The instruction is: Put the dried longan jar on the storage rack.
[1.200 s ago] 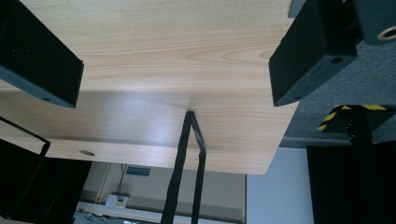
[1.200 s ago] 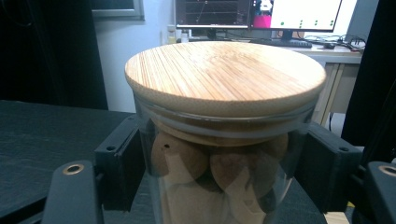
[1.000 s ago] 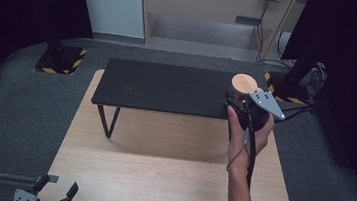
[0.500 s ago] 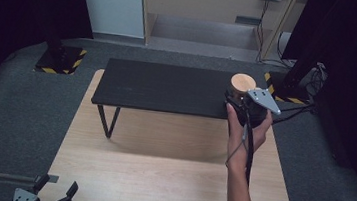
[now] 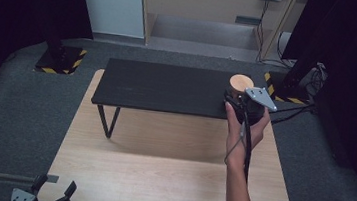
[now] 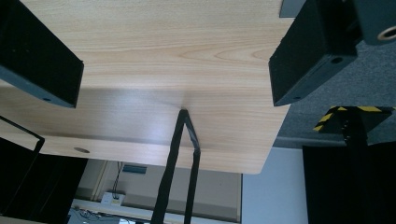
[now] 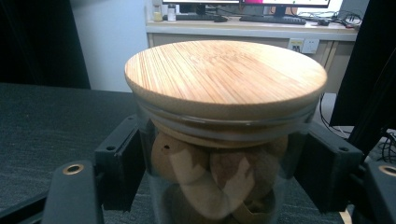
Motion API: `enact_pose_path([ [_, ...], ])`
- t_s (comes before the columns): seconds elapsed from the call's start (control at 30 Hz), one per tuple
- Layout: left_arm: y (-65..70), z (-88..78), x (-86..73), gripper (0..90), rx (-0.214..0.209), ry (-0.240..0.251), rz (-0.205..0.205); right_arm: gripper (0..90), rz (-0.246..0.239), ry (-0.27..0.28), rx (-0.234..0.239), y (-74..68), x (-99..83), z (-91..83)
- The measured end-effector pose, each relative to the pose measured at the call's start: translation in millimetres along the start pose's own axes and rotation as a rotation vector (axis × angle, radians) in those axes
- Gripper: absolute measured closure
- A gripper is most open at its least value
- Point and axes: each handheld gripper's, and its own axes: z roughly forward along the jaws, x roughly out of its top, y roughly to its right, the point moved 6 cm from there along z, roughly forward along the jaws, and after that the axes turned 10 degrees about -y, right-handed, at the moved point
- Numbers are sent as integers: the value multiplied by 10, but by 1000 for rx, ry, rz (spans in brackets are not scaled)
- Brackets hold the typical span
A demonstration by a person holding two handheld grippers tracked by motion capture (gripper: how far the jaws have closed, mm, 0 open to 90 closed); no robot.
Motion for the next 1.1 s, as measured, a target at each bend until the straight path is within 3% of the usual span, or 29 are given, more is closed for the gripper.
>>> enact_pose_path([
  [0.43,0,0,-11,17,-3,-1,-2,255,-2,7,3,14,-13,16],
  [0.6,-2,-5,-7,17,-5,1,-3,52,14,-5,12,37,-25,69],
  [1.1,2,-28,-9,17,-3,5,-4,15,28,15,-4,18,-13,43],
])
